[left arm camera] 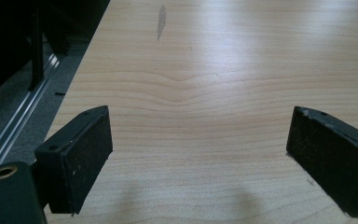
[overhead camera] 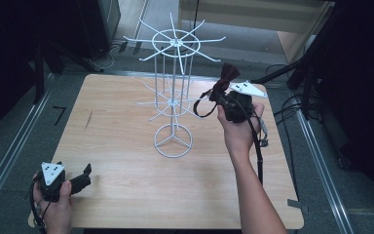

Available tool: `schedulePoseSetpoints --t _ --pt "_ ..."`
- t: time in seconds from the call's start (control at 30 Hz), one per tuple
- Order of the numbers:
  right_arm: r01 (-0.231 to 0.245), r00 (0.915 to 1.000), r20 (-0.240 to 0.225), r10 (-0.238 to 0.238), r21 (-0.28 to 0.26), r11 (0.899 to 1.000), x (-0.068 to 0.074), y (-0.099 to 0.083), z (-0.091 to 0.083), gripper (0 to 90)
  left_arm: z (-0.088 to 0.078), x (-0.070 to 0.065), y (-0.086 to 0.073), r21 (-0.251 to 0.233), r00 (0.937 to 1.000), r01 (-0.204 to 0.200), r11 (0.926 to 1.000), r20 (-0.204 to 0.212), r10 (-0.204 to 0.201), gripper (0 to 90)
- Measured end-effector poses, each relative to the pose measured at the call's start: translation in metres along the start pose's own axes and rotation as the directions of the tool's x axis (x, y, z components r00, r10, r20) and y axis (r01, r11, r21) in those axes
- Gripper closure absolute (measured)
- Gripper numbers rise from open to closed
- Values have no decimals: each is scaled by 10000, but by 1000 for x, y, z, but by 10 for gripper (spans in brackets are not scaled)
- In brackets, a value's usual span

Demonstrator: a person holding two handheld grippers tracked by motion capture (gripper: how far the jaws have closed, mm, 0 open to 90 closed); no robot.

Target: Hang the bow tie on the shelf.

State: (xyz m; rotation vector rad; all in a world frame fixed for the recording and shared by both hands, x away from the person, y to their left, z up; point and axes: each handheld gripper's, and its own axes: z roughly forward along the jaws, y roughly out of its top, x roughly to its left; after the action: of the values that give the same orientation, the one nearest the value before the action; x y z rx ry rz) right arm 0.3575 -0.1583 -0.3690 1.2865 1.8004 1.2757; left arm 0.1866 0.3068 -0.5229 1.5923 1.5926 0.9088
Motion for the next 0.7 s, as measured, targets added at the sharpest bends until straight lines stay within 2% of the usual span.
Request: schedulePoseSetpoints --t 0.33,0.7 --pt "316 9988 -375 -326 -274 9991 16 1 -13 846 0 -1 0 -13 10000 15 10000 -35 -15 75" --pt "547 9949 -828 -568 -276 9981 32 -5 -13 845 0 -1 0 -14 10000 16 10000 -36 -16 75"
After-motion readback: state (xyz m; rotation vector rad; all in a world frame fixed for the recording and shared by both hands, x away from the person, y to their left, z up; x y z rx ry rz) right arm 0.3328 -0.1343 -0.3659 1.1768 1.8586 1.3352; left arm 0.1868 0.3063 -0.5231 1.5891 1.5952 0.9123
